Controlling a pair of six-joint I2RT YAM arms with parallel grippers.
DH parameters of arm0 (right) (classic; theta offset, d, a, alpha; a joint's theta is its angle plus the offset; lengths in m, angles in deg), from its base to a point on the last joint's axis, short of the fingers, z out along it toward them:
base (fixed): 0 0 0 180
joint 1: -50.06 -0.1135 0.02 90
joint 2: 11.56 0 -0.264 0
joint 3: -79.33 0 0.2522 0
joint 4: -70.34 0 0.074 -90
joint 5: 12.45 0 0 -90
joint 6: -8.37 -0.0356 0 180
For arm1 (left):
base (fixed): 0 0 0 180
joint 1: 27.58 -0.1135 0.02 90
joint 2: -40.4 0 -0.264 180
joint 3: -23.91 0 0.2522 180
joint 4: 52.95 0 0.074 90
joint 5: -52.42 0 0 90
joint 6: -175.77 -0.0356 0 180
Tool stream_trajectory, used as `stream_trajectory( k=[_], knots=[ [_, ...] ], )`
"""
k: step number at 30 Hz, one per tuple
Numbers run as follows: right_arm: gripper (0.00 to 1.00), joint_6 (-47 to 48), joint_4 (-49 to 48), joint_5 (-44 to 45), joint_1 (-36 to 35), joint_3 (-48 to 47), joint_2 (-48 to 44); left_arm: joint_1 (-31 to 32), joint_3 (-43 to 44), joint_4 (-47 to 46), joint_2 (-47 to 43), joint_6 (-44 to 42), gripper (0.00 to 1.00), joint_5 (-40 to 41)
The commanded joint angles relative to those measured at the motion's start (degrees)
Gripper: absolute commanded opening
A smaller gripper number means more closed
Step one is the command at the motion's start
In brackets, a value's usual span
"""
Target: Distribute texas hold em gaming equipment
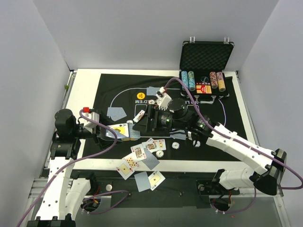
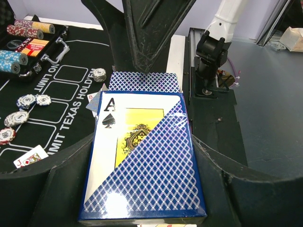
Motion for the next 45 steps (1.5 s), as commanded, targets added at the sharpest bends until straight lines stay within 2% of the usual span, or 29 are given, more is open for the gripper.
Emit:
stream_trajectory(
  k=[1, 10, 15, 21, 23, 30, 32, 39, 45],
  knots=[
    [0.63, -0.5, -3.4, -1.9, -1.2, -3.3, 2.1, -0.4, 2.7, -0.1, -0.5, -1.0, 0.00, -1.9],
    [0.49, -0.1, -1.5, -1.2, -0.5, -0.5, -0.1, -0.3, 3.7, -0.2, 0.1, -1.2, 0.00, -1.7],
    [0.33, -0.7, -1.5, -0.9, 0.9, 1.5, -1.9, -0.4, 4.1, -0.1, 0.1, -1.1, 0.00, -1.7],
    [0.27, -1.1, -1.5, -1.2, 2.0, 2.6, -3.2, -0.3, 4.6, 0.3, 0.1, -1.0, 0.00, -1.7],
    [0.27, -1.3, -1.2, -1.2, 2.5, 2.7, -3.8, -0.4, 4.5, 0.3, 0.2, -1.1, 0.00, -1.7],
    [0.49, -2.4, -2.6, -0.6, 2.4, 1.9, -5.0, -0.3, 4.0, 0.2, 0.5, -1.4, 0.00, -1.2],
    [0.52, -2.7, -3.3, -1.2, 1.5, 1.4, -3.8, -0.4, 4.0, 0.1, 0.6, -1.4, 0.00, -1.1],
    [0.49, -3.0, -4.1, -3.8, 0.0, -0.7, 2.0, -0.4, 4.2, -0.2, 0.9, -1.4, 0.00, -0.9],
    [0.38, -2.9, -4.1, -3.8, 0.5, 0.8, 0.4, -0.4, 4.0, -0.4, 1.0, -1.4, 0.00, -0.8]
  ],
)
